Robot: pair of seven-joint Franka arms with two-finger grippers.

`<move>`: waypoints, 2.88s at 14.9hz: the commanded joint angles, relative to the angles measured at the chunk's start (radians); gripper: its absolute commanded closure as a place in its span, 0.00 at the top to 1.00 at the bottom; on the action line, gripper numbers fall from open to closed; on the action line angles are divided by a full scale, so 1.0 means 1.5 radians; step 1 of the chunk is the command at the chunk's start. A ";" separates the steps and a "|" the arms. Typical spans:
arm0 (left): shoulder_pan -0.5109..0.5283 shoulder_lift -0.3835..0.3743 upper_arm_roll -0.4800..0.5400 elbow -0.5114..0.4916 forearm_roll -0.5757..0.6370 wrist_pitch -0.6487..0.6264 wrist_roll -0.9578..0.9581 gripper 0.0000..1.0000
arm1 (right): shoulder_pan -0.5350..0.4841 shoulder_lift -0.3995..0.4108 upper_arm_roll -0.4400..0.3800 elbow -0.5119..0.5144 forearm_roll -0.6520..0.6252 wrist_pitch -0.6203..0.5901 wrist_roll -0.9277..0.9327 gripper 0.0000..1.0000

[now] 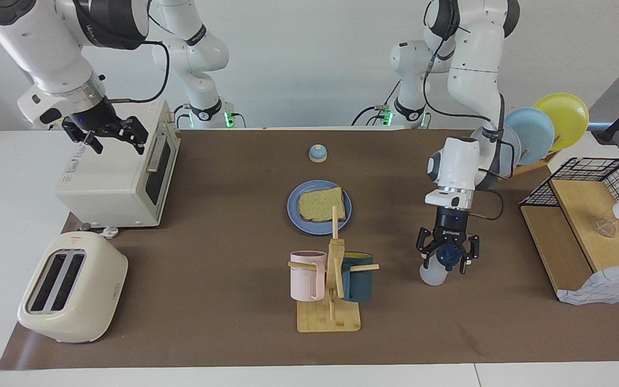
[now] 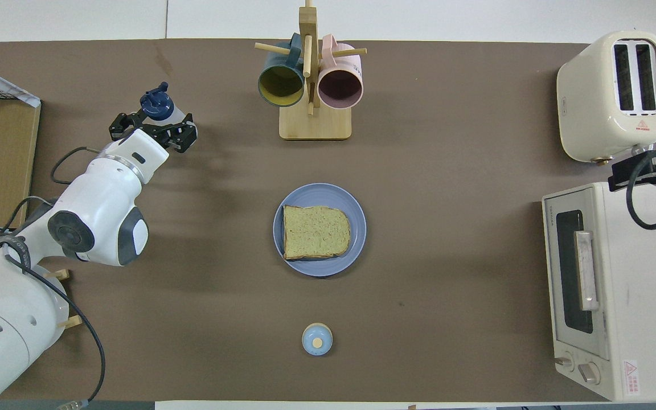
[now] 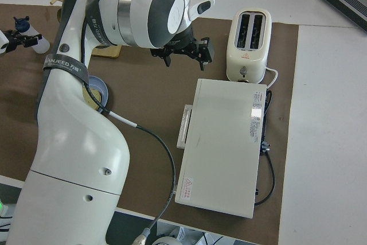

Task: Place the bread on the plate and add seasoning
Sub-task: 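Open the left gripper and draw it back from the bottle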

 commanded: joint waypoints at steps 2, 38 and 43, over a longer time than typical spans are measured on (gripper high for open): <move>0.010 -0.002 -0.002 -0.020 0.013 0.013 0.002 1.00 | -0.006 -0.009 0.002 -0.005 0.000 -0.010 -0.016 1.00; 0.007 -0.365 -0.010 -0.218 0.013 -0.382 -0.001 1.00 | -0.006 -0.010 0.001 -0.005 0.000 -0.010 -0.016 1.00; 0.002 -0.407 -0.013 -0.153 -0.006 -0.561 0.000 1.00 | -0.006 -0.010 0.001 -0.005 0.000 -0.010 -0.016 1.00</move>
